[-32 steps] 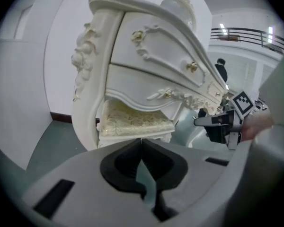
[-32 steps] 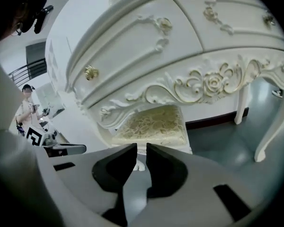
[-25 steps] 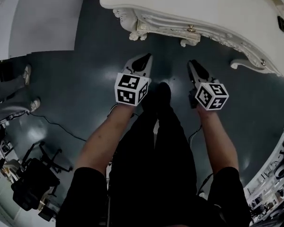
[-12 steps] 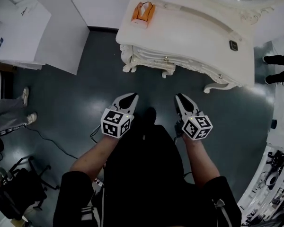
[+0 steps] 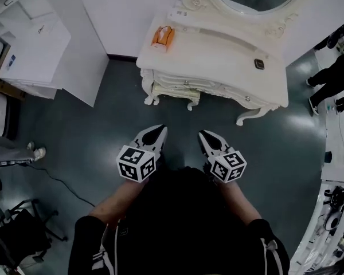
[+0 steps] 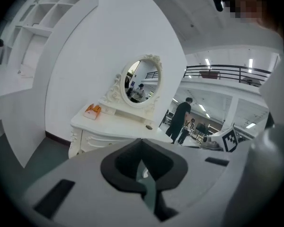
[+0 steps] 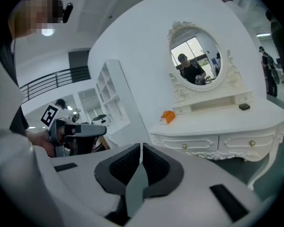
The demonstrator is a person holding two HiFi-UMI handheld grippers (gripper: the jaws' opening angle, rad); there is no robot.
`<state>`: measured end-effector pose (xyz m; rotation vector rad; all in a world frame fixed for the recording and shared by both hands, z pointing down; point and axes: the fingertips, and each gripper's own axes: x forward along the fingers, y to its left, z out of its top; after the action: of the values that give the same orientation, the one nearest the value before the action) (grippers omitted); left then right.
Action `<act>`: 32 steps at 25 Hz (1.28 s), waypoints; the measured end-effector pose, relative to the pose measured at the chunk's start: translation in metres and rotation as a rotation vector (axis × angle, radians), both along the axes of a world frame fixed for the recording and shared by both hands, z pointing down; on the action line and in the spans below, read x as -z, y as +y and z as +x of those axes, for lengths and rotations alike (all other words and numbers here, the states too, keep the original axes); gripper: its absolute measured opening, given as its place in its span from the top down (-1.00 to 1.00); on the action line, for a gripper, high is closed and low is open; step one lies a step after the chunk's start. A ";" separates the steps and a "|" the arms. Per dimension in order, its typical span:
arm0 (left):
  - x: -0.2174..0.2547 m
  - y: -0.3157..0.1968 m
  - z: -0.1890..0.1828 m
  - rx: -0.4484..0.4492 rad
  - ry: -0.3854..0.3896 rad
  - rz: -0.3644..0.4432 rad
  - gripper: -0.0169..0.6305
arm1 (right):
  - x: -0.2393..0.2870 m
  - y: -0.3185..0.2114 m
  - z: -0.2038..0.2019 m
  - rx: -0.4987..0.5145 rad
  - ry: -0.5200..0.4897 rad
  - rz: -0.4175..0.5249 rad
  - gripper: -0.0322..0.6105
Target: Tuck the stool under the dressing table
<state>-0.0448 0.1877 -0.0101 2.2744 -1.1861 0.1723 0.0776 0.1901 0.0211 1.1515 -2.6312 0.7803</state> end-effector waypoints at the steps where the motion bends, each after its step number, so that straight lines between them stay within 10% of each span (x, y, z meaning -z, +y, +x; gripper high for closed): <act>1: 0.013 0.008 0.009 0.004 -0.005 0.023 0.93 | 0.013 0.007 0.004 0.029 0.000 0.034 0.79; 12: 0.124 0.085 0.095 0.034 -0.128 0.323 0.93 | 0.131 0.084 0.081 0.167 -0.057 0.297 0.82; 32: 0.146 0.114 0.097 -0.023 -0.111 0.359 0.93 | 0.192 0.123 0.077 0.112 -0.129 0.411 0.84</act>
<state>0.0517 0.3017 -0.1562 2.6185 -1.3361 0.1009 0.1546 0.3127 -0.1705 1.0549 -3.0282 0.3084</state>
